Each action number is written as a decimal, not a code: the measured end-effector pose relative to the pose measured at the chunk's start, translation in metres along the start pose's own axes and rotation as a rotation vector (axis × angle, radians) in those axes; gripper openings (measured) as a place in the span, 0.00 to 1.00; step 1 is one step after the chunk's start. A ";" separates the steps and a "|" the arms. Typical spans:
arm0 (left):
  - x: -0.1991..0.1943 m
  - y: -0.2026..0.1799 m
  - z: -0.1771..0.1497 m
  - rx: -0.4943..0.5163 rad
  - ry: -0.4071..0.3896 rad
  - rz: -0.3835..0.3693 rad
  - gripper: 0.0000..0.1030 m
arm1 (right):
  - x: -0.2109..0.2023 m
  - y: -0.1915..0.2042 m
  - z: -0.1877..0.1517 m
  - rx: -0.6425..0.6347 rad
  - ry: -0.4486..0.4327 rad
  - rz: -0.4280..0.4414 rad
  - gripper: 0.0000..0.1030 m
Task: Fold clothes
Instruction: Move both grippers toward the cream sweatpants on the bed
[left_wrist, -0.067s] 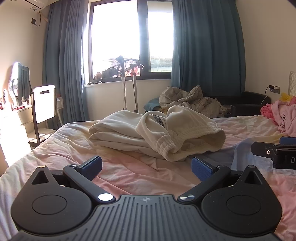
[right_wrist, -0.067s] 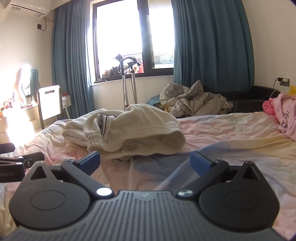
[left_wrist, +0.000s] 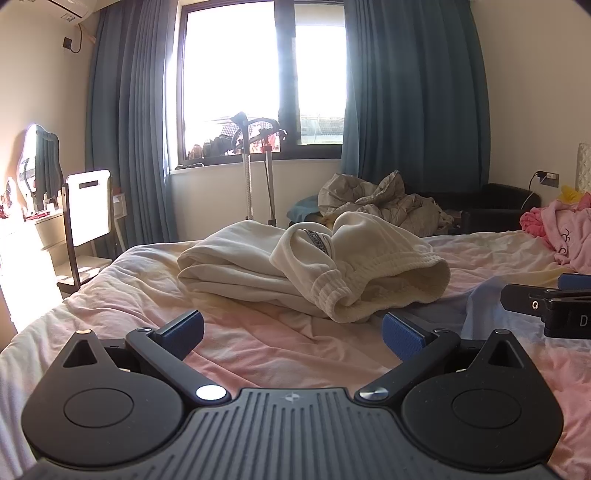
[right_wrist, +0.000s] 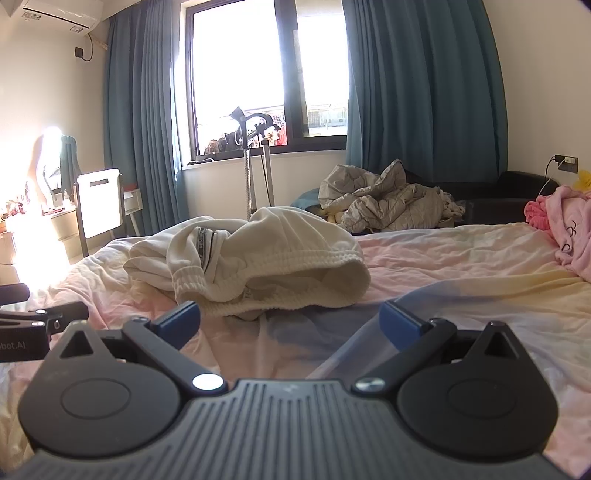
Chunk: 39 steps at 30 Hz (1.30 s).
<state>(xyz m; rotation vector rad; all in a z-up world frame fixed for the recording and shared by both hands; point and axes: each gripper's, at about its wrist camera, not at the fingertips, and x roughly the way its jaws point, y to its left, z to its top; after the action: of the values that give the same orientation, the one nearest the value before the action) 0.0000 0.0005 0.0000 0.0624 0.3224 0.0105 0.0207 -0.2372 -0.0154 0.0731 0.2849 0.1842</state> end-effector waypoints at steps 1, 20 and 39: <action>0.000 0.000 0.000 -0.001 0.000 0.000 1.00 | 0.000 0.000 0.000 0.002 -0.011 0.002 1.00; 0.001 0.003 -0.001 -0.017 -0.001 -0.003 1.00 | -0.001 0.003 0.000 -0.005 0.010 0.001 1.00; 0.003 0.004 0.001 -0.023 0.013 -0.003 1.00 | -0.002 0.002 0.002 0.002 0.012 0.000 1.00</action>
<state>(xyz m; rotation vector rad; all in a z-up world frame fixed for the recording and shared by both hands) 0.0028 0.0046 0.0007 0.0393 0.3350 0.0114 0.0191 -0.2356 -0.0124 0.0742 0.2975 0.1842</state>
